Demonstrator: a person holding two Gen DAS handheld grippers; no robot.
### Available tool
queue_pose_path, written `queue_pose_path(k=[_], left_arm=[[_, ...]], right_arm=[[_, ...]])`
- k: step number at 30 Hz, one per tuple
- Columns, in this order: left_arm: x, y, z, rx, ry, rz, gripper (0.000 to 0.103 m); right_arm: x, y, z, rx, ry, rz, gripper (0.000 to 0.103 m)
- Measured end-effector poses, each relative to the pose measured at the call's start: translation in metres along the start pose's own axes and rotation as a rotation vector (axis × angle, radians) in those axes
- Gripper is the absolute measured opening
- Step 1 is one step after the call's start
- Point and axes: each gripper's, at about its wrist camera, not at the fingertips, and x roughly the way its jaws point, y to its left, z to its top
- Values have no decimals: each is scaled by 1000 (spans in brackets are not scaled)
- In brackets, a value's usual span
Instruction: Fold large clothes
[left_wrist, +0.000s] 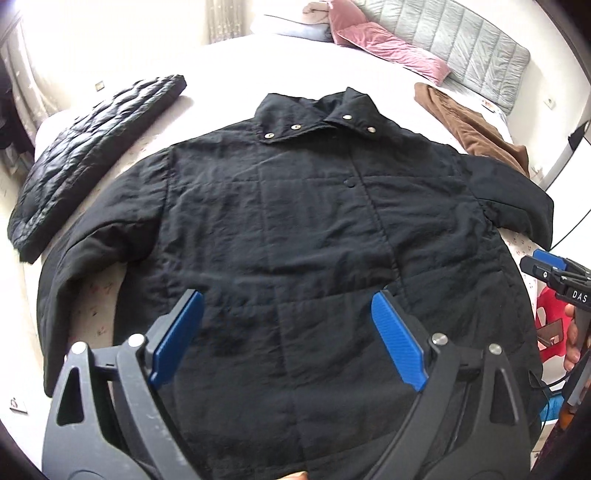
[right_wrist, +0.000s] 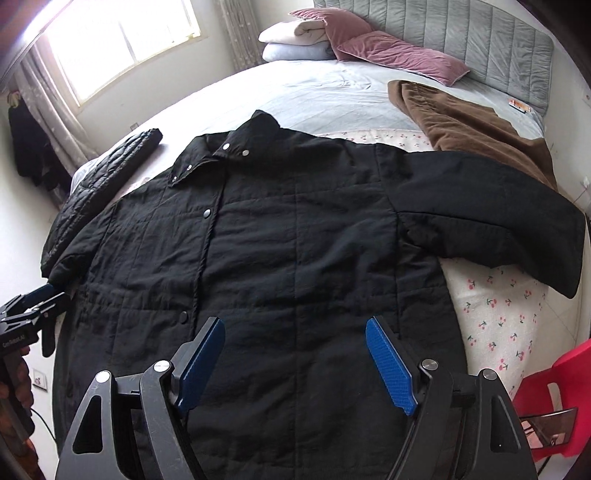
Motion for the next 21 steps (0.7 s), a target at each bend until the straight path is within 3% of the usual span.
queue_pose_path(k=[7,13,17,21], left_arm=[[-37,121,-47,-190,-27,114,92],[-60,226,-85,-376,-77,212,92],[-55,299,-117,-620,-91,166,92],[-34,345,-156,-864,-79,77,92]], right_arm=[[39,15,-20,-50,39,-38,80],[73,8,-34,-18,91,-28,80],[85,3,-38,-6,124,-30,80],[86,2,-39,-6,115,-29,80]])
